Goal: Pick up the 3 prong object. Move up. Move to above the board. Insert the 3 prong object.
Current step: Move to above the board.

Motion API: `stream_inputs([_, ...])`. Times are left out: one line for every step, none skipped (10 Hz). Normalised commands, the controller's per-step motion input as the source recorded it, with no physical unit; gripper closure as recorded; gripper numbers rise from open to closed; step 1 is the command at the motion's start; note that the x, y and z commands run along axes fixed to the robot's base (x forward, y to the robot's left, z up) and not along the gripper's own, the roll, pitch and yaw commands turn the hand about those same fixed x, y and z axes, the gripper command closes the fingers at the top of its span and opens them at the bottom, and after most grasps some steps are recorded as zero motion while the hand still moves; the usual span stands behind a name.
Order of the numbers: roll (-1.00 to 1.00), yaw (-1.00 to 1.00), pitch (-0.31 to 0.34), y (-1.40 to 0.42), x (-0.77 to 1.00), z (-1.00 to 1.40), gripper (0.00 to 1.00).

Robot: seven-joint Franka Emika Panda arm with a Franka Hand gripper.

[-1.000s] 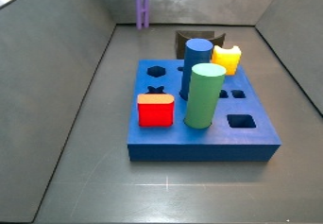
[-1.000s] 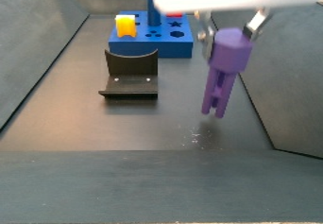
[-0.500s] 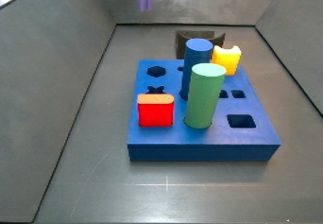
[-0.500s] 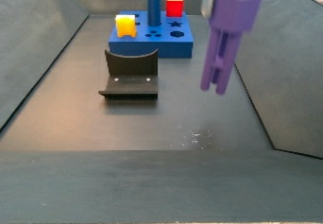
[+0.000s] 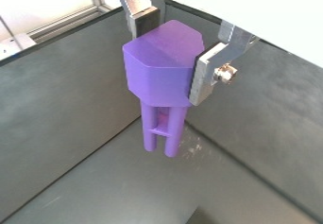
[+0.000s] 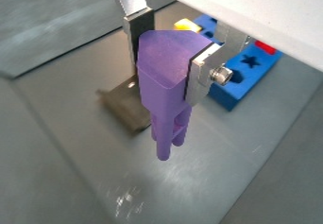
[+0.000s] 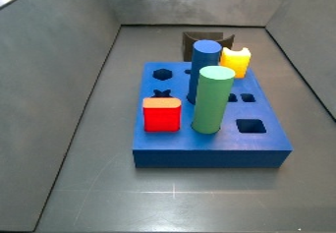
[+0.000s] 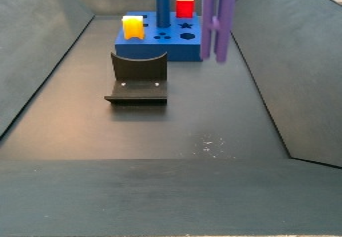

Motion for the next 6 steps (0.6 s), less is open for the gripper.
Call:
stream_inputs([0.11,-0.21,-0.035,-1.0,0.0,0.14,1.0])
stream_inputs([0.08,-0.08,-0.015,-1.0,0.0,0.14,1.0])
stream_inputs([0.07,-0.03,0.001,-1.0,0.0,0.14,1.0])
stream_inputs([0.04,-0.02,0.008,-1.0,0.0,0.14,1.0])
stream_inputs([0.03,-0.01,0.01,-1.0,0.0,0.14,1.0])
stream_inputs([0.0,0.0,0.006,-1.0,0.0,0.15,1.0])
